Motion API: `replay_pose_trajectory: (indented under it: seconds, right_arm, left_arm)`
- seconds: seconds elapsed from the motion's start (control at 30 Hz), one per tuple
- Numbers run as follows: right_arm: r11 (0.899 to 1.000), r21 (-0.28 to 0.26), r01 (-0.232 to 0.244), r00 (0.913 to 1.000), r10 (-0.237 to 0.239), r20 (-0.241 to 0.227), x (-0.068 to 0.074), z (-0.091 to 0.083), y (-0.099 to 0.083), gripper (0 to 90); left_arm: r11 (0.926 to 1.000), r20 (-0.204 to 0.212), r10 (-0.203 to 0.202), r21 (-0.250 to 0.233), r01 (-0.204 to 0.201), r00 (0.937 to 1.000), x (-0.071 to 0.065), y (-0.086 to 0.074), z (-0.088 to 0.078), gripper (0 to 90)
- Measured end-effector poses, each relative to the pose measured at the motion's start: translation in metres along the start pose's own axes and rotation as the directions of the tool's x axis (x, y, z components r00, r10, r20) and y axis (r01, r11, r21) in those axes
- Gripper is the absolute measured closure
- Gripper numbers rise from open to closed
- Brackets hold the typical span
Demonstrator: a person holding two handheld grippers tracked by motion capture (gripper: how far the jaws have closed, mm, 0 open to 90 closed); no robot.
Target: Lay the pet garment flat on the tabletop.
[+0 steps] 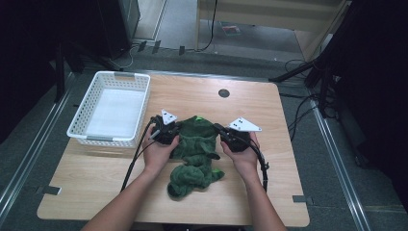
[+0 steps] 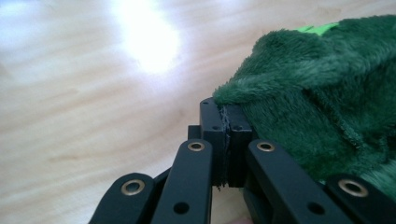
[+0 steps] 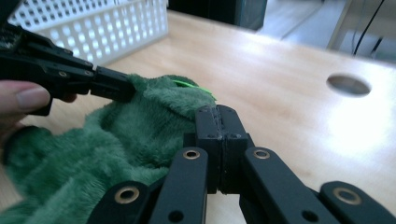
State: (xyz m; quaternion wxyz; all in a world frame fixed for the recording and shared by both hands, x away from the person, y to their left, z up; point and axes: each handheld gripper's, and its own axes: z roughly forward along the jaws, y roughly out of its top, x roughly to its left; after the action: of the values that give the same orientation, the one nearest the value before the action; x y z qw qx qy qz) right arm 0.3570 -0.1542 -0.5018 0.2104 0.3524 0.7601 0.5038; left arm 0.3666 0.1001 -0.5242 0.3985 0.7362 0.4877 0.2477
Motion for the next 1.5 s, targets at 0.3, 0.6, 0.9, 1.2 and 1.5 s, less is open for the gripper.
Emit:
replay_pose_trajectory:
  seconds: [0.3, 0.6, 0.9, 1.2, 1.5]
  right_arm:
    - [0.979, 0.200, 0.024, 0.9997, -0.022, -0.012, -0.017, 0.005, -0.028, 76.9]
    - [0.961, 0.227, -0.157, 0.9749, 0.188, -0.120, -0.053, -0.029, -0.009, 64.8]
    - [0.942, 0.153, -0.299, 0.9541, 0.298, 0.032, -0.037, 0.012, 0.003, 63.0]
    - [0.934, 0.294, -0.204, 0.9789, 0.188, 0.079, -0.021, 0.029, -0.022, 66.0]
    - [0.942, 0.301, -0.150, 0.9886, 0.143, 0.047, -0.015, 0.033, -0.021, 90.0]
  left_arm:
    - [0.9953, 0.121, 0.026, 0.089, -0.037, 0.9923, 0.003, -0.013, 0.011, 75.0]
    - [0.9925, 0.143, -0.122, 0.030, 0.118, 0.9822, 0.009, 0.006, 0.003, 59.0]
    - [0.9917, 0.159, -0.098, 0.098, 0.083, 0.9825, -0.019, 0.010, 0.033, 59.0]
    - [0.9877, 0.120, 0.019, 0.152, -0.037, 0.9926, -0.033, -0.004, 0.032, 57.0]
    - [0.9893, 0.143, 0.091, 0.100, -0.106, 0.9856, -0.038, 0.000, 0.026, 89.5]
